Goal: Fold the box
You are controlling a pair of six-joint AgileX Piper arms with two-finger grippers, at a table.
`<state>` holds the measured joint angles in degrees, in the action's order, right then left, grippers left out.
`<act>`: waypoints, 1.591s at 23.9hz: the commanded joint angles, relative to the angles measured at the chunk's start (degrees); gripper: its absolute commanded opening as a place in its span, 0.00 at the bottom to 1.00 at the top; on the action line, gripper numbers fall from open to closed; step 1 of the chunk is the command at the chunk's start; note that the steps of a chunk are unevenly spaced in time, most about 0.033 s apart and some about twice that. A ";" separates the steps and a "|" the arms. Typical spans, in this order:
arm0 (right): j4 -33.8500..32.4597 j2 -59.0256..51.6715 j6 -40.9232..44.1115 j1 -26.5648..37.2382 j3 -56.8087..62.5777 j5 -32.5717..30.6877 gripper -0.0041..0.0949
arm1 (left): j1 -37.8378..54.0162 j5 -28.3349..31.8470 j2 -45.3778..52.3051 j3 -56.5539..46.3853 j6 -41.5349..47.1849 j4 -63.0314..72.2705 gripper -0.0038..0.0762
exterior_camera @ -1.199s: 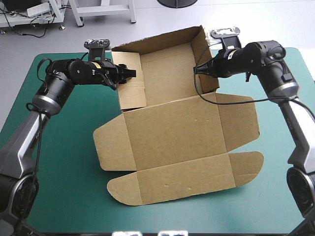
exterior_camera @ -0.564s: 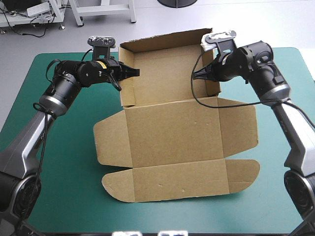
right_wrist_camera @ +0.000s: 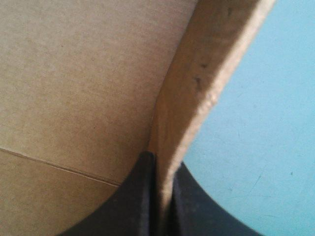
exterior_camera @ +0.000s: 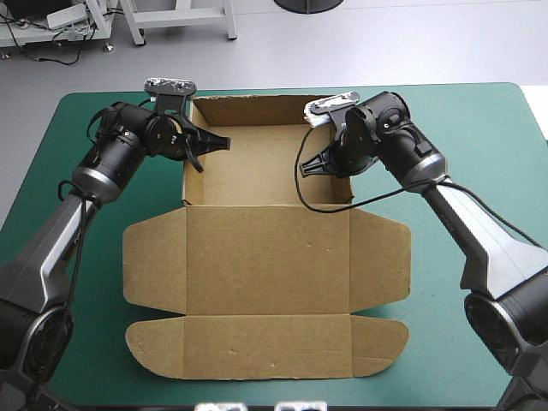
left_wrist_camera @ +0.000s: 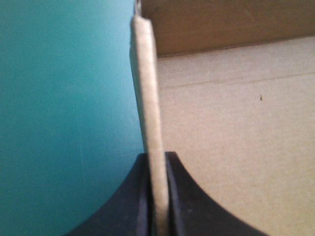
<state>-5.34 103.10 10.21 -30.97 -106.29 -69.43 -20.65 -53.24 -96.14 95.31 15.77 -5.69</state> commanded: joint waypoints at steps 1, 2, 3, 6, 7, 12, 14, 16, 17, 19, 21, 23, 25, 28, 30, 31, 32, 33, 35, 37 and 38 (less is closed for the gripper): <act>1.58 -1.68 -3.24 -0.73 -1.79 -1.80 0.03 | -0.68 2.63 1.95 2.53 -0.51 0.09 0.04; 1.58 -1.42 -3.24 -0.73 -1.79 -1.66 0.03 | -0.68 1.88 1.45 2.53 -0.77 0.09 0.04; 1.58 -1.00 -3.24 -0.61 -1.79 -1.52 0.03 | -0.68 0.86 0.82 2.53 -1.24 0.09 0.04; 2.28 0.52 -3.24 -0.52 -1.79 -2.03 0.02 | -0.68 -2.39 -1.98 2.53 -3.09 0.54 0.04; 2.55 1.14 -3.24 -0.52 -1.79 -2.13 0.02 | -0.68 -3.34 -2.67 2.53 -3.39 0.65 0.04; 4.16 5.01 -3.84 -0.52 -1.79 -2.13 0.02 | -0.68 -6.66 -6.61 2.53 -4.95 0.95 0.04; 4.58 7.34 -3.98 0.00 -1.79 -2.13 0.02 | -0.58 -7.66 -8.77 2.53 -6.01 1.09 0.04; 6.52 9.14 -5.53 0.80 -1.79 -1.76 0.02 | -0.58 -8.75 -10.69 2.53 -7.21 2.48 0.04; 7.03 9.51 -6.80 1.09 -1.79 -1.28 0.02 | -0.58 -9.23 -11.18 2.53 -8.09 3.95 0.04; 6.92 9.51 -7.75 1.09 -1.91 -0.12 0.02 | -0.58 -8.53 -11.32 2.53 -9.03 4.68 0.04; 6.92 9.40 -7.75 1.09 -1.91 0.18 0.03 | -0.58 -8.60 -11.32 2.53 -11.31 6.01 0.04; 6.92 9.40 -7.75 1.09 -1.91 -0.59 0.08 | -0.58 -9.96 -11.43 2.53 -14.67 8.52 0.08; 7.37 9.40 -7.75 1.09 -1.91 -1.27 0.20 | -0.58 -10.64 -11.35 2.53 -15.09 9.77 0.19; 7.37 9.28 -7.75 1.09 -1.91 -2.18 0.45 | -0.58 -11.14 -10.73 2.65 -15.09 10.97 0.50; 7.37 9.15 -7.75 1.09 -1.91 -2.18 0.61 | -0.58 -10.87 -9.81 2.65 -15.09 11.20 0.69; 7.11 8.94 -7.75 1.09 -1.91 -2.18 0.65 | -0.58 -10.58 -9.19 2.75 -14.96 11.10 0.73; 7.11 8.82 -7.75 1.09 -1.91 -2.18 0.66 | -0.58 -10.58 -8.85 2.75 -14.96 11.10 0.73; 6.92 8.68 -7.75 1.09 -2.01 -2.18 0.66 | -0.58 -10.50 -8.62 2.75 -14.96 10.95 0.73; 6.63 8.54 -7.97 1.09 -2.65 -2.18 0.66 | -0.58 -10.45 -8.22 2.75 -14.96 10.72 0.73; 5.34 8.04 -7.97 1.09 -3.93 -2.18 0.66 | -0.58 -10.45 -7.96 2.75 -14.96 10.72 0.73; 4.93 7.88 -7.97 1.09 -4.76 -2.18 0.66 | -0.58 -10.15 -7.84 2.75 -14.96 10.72 0.73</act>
<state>0.48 115.05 3.08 -29.78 -107.62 -71.23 -20.61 -64.90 -107.93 96.35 0.80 3.19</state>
